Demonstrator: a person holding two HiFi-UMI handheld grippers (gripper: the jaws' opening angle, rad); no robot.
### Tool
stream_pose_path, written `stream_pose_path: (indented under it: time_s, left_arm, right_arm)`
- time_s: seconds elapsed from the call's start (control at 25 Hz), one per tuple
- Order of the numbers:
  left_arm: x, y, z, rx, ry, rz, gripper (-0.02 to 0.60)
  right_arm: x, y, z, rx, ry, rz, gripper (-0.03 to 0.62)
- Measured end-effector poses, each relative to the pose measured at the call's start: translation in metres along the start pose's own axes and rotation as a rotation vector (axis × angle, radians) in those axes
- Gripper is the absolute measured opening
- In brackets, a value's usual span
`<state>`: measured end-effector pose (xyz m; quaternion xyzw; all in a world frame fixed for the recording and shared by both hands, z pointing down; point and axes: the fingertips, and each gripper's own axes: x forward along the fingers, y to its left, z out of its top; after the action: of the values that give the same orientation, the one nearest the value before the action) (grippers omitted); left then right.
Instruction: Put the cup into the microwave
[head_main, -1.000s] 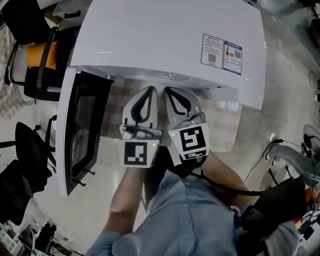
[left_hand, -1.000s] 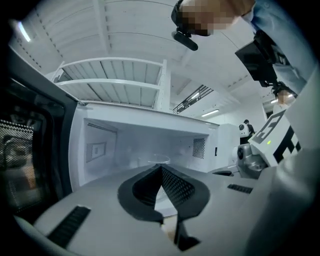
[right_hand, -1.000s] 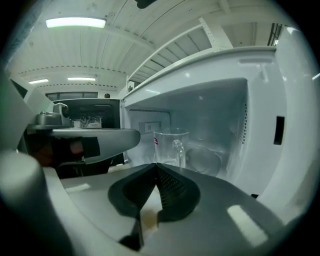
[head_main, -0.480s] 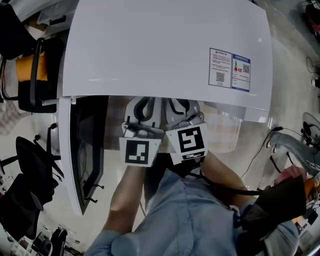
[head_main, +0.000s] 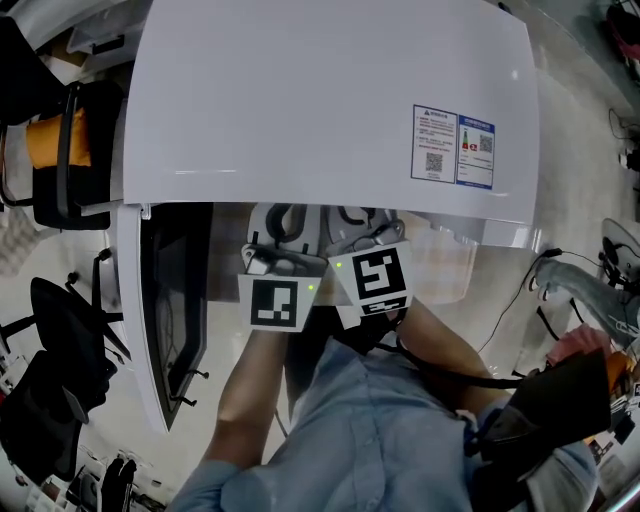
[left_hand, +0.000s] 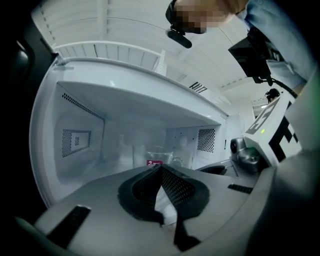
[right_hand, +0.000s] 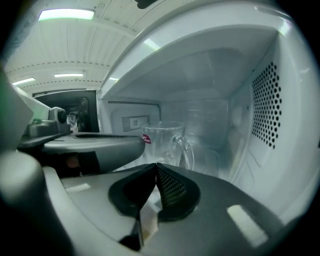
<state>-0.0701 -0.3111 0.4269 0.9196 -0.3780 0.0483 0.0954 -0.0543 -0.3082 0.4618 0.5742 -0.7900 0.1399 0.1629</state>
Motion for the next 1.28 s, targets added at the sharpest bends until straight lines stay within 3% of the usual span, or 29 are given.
stream_pose_path:
  time_s: [0.32,0.88,1.04,1.28]
  left_arm:
    - [-0.053,-0.033,0.026,-0.042,-0.005,0.123,0.008]
    - [-0.154,-0.149,0.117,-0.003,-0.131,0.415,0.008]
    - [-0.179,-0.182,0.144,0.006,-0.155,0.465,0.008]
    - [-0.202,-0.203,0.181,0.026,-0.211,0.524,0.008]
  right_arm:
    - [-0.063,0.026,0.006,-0.004,0.020,0.109,0.003]
    - [-0.233,0.044,0.076,-0.041,-0.190,0.317,0.002]
    - [-0.278,0.048,0.098,-0.034,-0.230,0.368,0.002]
    - [-0.312,0.048,0.125,-0.059,-0.292,0.373,0.002]
